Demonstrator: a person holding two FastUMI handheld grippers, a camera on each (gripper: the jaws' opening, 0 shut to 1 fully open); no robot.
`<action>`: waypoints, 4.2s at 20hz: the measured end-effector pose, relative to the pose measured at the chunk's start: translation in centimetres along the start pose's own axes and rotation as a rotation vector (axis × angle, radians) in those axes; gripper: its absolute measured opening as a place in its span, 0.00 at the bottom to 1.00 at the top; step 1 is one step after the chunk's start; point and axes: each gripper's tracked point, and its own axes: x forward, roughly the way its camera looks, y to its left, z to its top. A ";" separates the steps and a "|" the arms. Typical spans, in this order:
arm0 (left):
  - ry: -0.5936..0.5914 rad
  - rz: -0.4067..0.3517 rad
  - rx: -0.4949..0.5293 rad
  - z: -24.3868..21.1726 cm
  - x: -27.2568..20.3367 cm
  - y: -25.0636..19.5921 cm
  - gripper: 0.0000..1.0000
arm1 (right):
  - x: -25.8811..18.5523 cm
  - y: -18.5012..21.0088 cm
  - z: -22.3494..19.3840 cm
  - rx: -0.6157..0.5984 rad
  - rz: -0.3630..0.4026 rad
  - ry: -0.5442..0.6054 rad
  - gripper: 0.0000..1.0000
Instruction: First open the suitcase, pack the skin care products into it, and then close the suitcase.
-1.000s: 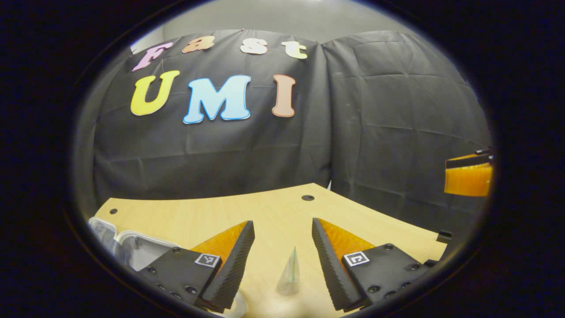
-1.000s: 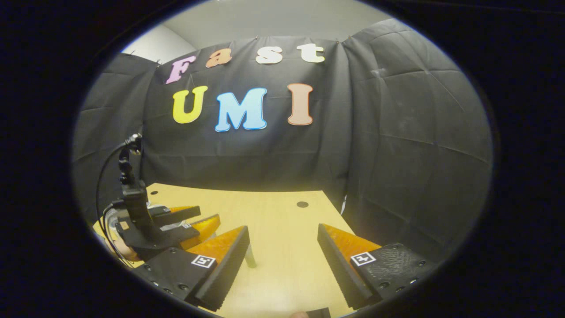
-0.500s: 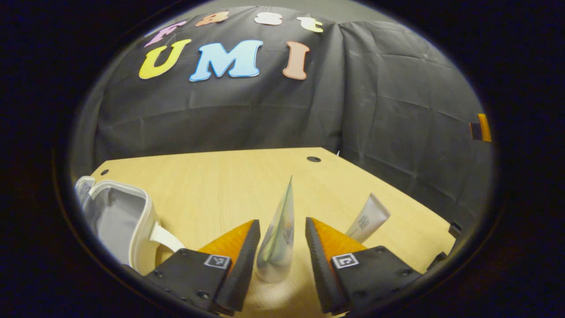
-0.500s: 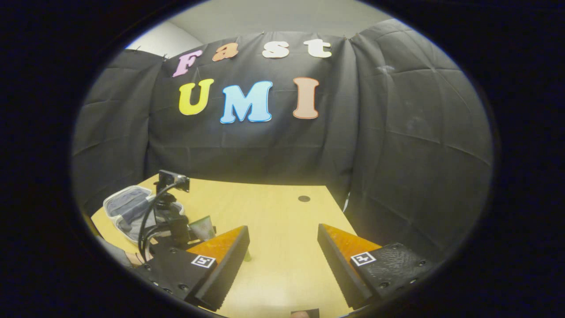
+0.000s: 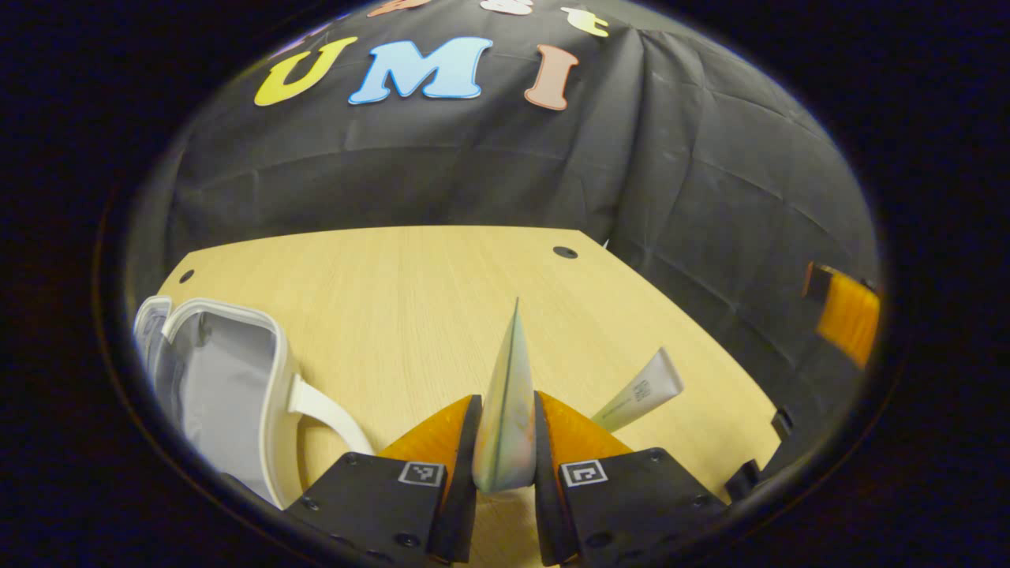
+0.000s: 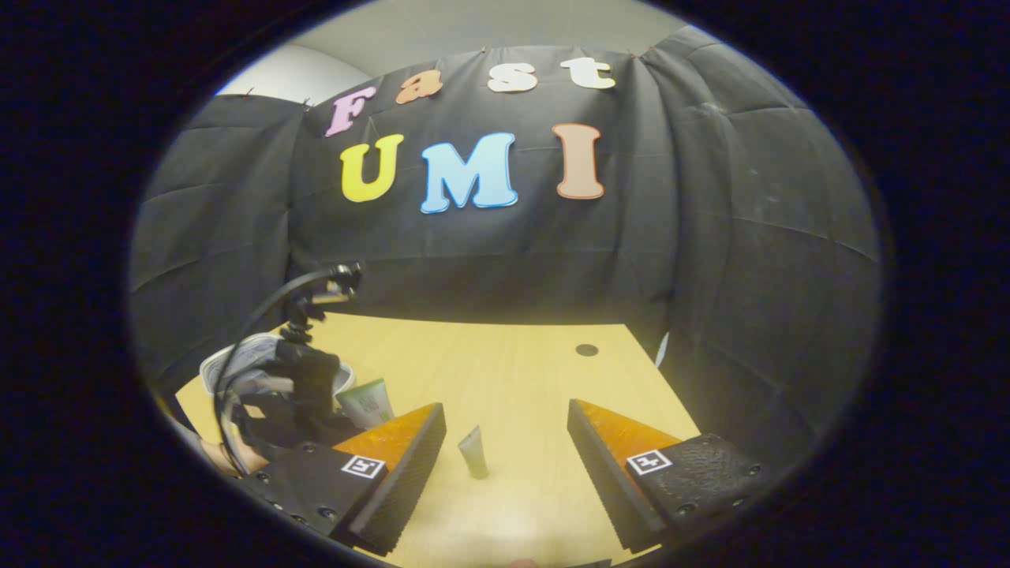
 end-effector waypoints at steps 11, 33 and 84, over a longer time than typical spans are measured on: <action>0.047 0.183 -0.181 4.5 -15.8 11.6 0.39 | 10.1 1.3 -12.6 0.021 0.088 0.309 0.71; 0.346 0.110 -0.122 -3.0 -12.4 30.6 0.67 | 2.5 28.4 -4.9 0.243 0.125 0.354 0.21; 0.049 0.378 -0.845 -5.7 -26.9 67.6 0.19 | 2.3 20.6 2.8 0.008 -0.152 0.078 0.96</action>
